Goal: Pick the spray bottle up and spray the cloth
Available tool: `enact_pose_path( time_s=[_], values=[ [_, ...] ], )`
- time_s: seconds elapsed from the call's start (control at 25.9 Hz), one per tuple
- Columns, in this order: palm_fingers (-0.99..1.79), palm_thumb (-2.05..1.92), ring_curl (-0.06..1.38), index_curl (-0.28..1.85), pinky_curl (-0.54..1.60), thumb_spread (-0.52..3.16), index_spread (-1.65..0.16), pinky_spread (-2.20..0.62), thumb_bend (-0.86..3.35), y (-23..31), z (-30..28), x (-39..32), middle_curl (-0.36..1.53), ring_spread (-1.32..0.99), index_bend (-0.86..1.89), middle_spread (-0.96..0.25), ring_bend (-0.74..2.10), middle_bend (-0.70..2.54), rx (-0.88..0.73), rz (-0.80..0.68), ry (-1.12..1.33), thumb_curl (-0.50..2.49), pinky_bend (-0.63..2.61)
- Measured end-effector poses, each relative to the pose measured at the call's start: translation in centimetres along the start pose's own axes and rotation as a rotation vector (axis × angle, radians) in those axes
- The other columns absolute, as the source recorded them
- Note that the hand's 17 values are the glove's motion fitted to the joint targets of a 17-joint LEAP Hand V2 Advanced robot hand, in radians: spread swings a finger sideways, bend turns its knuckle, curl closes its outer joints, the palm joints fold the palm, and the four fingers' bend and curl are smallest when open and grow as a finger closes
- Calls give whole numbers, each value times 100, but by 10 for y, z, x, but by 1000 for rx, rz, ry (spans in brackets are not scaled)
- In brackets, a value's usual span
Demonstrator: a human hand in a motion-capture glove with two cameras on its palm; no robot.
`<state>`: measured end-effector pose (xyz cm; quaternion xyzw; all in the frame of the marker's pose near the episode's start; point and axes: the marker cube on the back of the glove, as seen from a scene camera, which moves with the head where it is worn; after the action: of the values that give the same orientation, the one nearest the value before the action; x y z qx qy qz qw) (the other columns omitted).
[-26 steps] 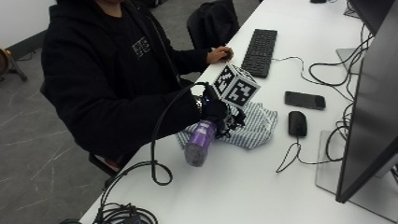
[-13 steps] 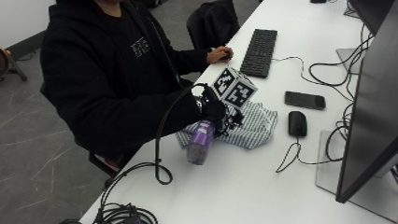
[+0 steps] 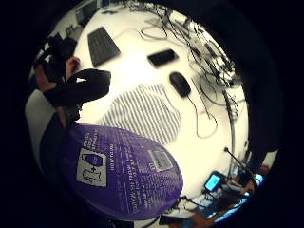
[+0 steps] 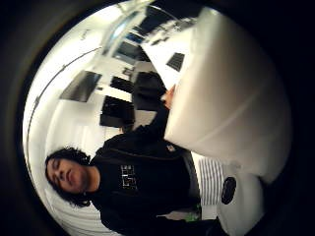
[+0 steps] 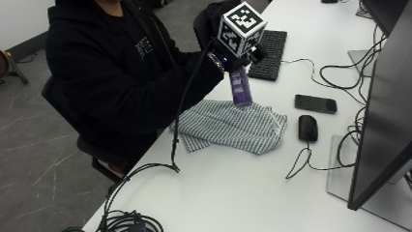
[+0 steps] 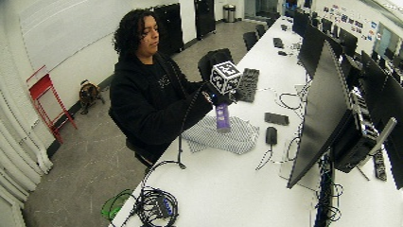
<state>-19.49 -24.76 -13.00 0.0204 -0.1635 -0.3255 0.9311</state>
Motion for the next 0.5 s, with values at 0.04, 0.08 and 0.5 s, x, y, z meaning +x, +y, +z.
enact_pose_path(
  time_s=[0.04, 0.08, 0.5],
  values=[
    [123, 110, 49, 54, 43, 22, -28, -15, -3, -9, 0, -6, 57, -18, 17, -18, 62, 54, 58, -39, -54, 75, 40],
    [123, 110, 49, 55, 42, 22, -28, -15, -2, -17, 0, -10, 57, -18, 17, -18, 62, 55, 112, -75, -110, 75, 40],
    [122, 111, 49, 56, 42, 22, -27, -15, -2, -89, 55, 27, 57, -18, 17, -18, 62, 54, 453, -66, -650, 76, 40]
  ],
)
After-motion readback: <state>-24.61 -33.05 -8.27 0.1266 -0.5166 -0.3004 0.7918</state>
